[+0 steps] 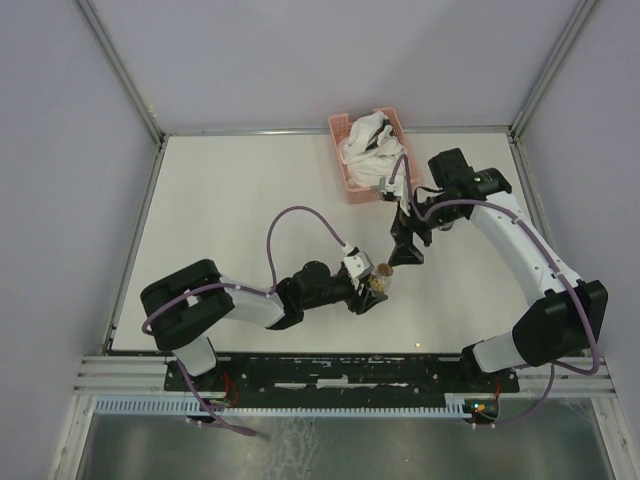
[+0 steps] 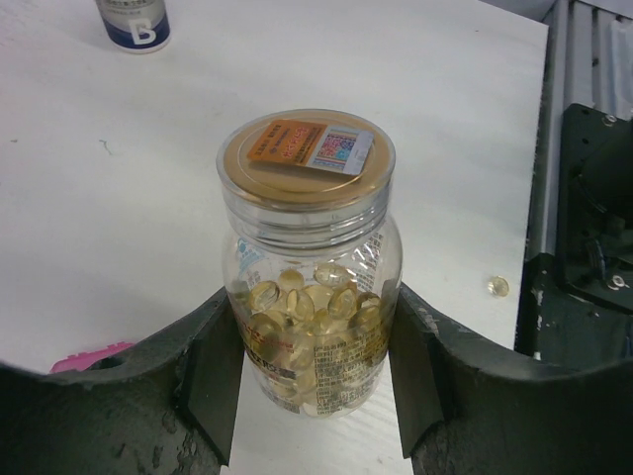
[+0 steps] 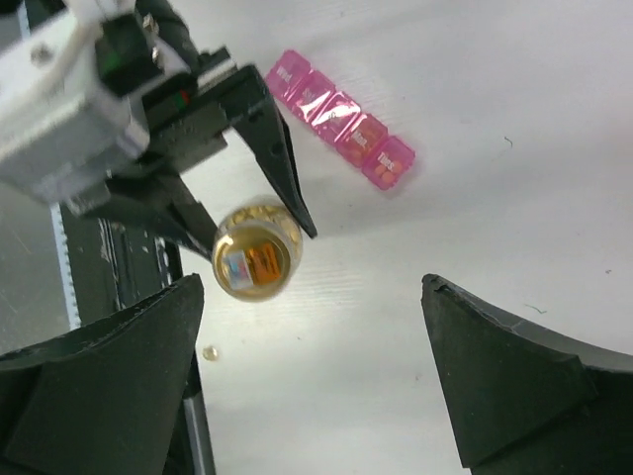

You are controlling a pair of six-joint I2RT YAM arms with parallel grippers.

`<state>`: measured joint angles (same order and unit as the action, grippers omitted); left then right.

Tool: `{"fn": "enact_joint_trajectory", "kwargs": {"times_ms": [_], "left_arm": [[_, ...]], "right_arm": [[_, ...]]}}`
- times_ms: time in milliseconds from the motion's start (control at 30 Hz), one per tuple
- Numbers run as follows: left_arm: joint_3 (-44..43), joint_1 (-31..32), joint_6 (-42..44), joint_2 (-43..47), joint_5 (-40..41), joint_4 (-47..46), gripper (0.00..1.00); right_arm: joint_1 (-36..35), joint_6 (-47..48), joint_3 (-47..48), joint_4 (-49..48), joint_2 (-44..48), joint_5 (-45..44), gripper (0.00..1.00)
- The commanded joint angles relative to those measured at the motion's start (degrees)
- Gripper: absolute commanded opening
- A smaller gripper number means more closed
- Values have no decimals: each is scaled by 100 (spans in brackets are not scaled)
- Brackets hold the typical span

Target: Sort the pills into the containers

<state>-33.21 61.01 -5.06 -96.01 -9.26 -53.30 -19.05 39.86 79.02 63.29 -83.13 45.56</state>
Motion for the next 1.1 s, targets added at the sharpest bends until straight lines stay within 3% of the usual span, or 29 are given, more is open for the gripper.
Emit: {"fn": "enact_joint_trajectory", "kwargs": {"times_ms": [0,133,200,300,533,1067], "left_arm": [[114,-84,-30,321,-715,-547,13],[156,-173,-49,360,-1421,-565,13],[138,-184,-31,401,-1569,-461,13],[118,-193,-22,460,-1658,-326,13],[128,-193,-78,478,-1739,-392,13],[149,-189,-95,595,-1746,-366,13]], "right_arm": [[303,3066,204,1426,198,958,100],[323,7178,140,3678,122,1359,100],[228,7831,61,3763,78,1382,100],[-45,7785,90,3661,-30,1290,98],[-422,6729,-5,2993,-258,1200,78],[-655,6424,-12,2985,-490,820,60]]}}
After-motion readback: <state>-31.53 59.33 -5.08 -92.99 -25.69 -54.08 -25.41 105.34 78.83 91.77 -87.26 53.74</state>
